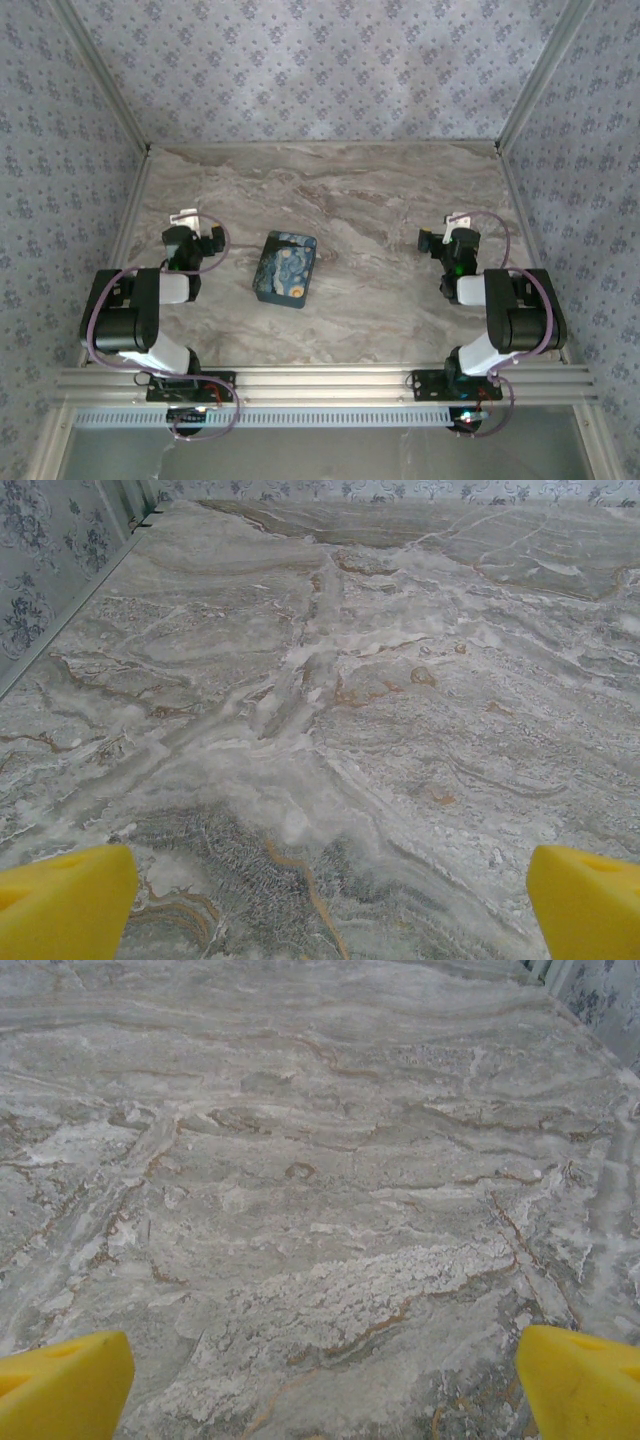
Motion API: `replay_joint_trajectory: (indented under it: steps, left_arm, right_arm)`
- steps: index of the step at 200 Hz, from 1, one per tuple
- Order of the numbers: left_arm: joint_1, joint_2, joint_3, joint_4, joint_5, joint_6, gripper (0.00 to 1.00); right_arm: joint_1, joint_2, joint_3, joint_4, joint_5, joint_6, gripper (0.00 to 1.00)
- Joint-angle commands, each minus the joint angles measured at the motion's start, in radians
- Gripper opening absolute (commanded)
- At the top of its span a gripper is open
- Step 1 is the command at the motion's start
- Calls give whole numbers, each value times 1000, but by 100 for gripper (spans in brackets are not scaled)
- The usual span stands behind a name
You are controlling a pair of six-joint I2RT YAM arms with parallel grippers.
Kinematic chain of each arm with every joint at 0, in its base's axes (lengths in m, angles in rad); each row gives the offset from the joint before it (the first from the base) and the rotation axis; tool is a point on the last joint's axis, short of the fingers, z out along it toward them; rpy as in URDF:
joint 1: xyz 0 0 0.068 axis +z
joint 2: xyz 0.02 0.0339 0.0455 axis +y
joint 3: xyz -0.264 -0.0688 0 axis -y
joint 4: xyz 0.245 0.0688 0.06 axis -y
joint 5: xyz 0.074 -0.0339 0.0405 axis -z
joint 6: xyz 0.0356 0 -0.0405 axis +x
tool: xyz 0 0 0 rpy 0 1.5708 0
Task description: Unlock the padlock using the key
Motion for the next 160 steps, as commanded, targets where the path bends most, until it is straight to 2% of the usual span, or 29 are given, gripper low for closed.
replay_joint_trajectory:
  steps: [1, 19, 53, 79, 103, 125, 141, 160]
  left_arm:
    - [5, -66, 69, -143, -32, -9, 100]
    - [6, -117, 162, -335, -55, -17, 100]
    - [8, -217, 260, -516, -34, -103, 100]
    - [40, -242, 378, -732, 156, -282, 100]
    - [39, -252, 403, -795, 337, -401, 100]
    - [14, -305, 368, -862, 363, -518, 99]
    - [-6, -359, 311, -894, 423, -568, 99]
    - [-45, -421, 212, -858, 501, -630, 97]
  right_arm:
    - [-3, -103, 82, -176, 27, -9, 100]
    - [-3, -187, 107, -268, 29, -5, 100]
    - [-8, -336, 148, -418, -9, 112, 100]
    - [-16, -437, 208, -581, -113, 290, 100]
    - [-42, -491, 242, -787, -120, 608, 100]
    - [-104, -507, 180, -699, -329, 672, 100]
    - [-89, -509, 194, -755, -404, 667, 100]
    - [-39, -511, 203, -817, -442, 651, 100]
